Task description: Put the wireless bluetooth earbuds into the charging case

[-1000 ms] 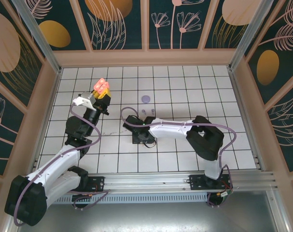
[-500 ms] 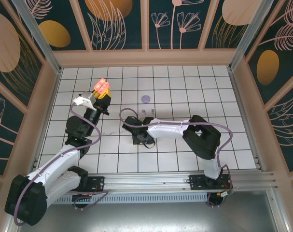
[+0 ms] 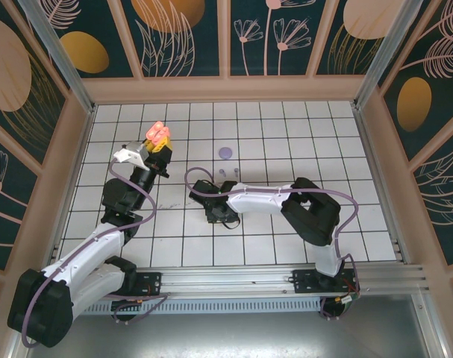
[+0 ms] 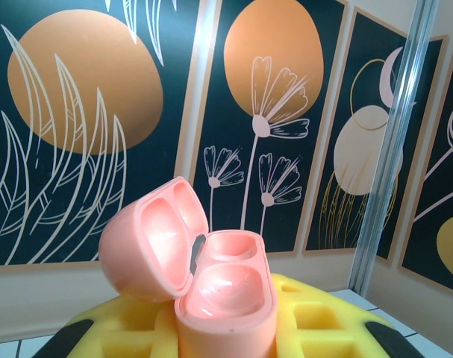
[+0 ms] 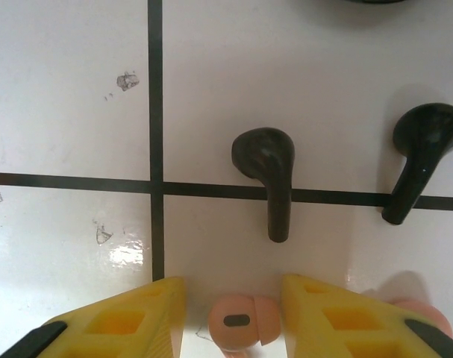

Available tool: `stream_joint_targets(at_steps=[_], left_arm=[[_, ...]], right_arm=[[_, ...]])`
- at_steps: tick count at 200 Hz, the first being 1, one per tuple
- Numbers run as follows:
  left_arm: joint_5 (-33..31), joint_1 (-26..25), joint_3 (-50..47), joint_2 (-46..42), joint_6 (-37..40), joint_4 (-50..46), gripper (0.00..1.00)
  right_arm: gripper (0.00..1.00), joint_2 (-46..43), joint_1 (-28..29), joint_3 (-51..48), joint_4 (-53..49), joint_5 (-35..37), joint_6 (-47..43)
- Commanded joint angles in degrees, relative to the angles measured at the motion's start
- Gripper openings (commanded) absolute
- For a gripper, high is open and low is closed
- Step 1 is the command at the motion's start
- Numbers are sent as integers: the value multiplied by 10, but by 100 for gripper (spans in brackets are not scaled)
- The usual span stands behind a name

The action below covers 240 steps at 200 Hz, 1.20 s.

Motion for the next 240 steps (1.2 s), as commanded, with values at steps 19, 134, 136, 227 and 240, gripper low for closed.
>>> stream_joint_targets(at_steps=[19, 134, 136, 227, 240], left_arm=[[10, 4, -1, 0, -8, 8, 0], [11, 4, 6, -1, -13, -2, 0], [12, 4, 7, -1, -12, -3, 0], [15, 4, 14, 7, 41, 15, 0], [19, 4, 14, 13, 53, 25, 0]], right_arm=[[36, 22, 10, 13, -8, 4, 12], [22, -11, 18, -2, 12, 9, 17], [22, -13, 18, -2, 13, 10, 18], [21, -157, -2, -7, 50, 44, -9], [21, -185, -15, -2, 68, 44, -27]])
